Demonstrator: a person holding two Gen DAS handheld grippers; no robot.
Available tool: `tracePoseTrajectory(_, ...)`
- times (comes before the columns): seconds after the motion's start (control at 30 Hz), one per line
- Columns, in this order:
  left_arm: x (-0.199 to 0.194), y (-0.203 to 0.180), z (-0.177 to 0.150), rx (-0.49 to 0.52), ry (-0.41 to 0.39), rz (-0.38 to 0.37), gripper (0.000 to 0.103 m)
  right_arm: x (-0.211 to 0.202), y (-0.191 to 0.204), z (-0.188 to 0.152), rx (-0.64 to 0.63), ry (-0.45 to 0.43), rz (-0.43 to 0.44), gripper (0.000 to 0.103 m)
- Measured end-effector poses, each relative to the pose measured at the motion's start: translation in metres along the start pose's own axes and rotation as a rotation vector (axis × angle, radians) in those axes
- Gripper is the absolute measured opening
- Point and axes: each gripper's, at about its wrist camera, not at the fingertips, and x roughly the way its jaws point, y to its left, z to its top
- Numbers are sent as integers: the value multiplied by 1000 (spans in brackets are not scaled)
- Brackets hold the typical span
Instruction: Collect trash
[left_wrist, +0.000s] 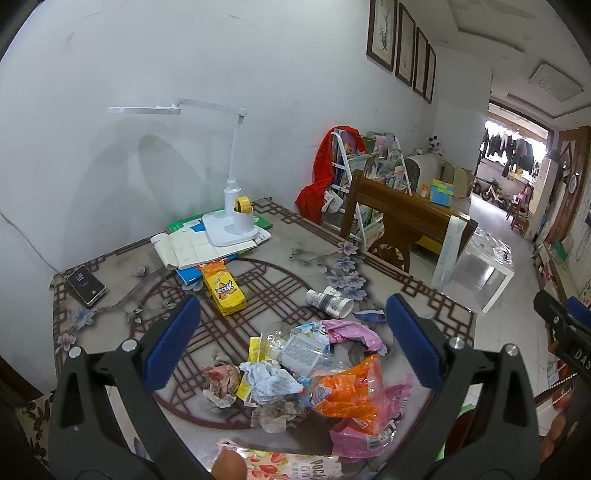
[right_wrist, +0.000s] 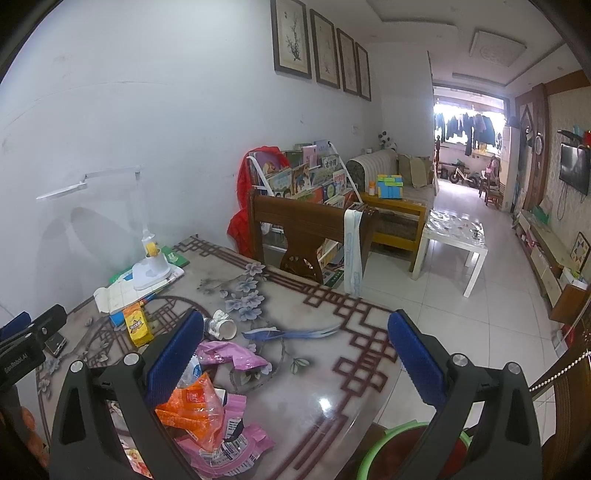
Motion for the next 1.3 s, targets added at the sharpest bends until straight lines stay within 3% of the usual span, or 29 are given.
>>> tracePoseTrajectory(1.3,5,3,-4,-2,22,14,98,14,1,-5,13,50,-14,96)
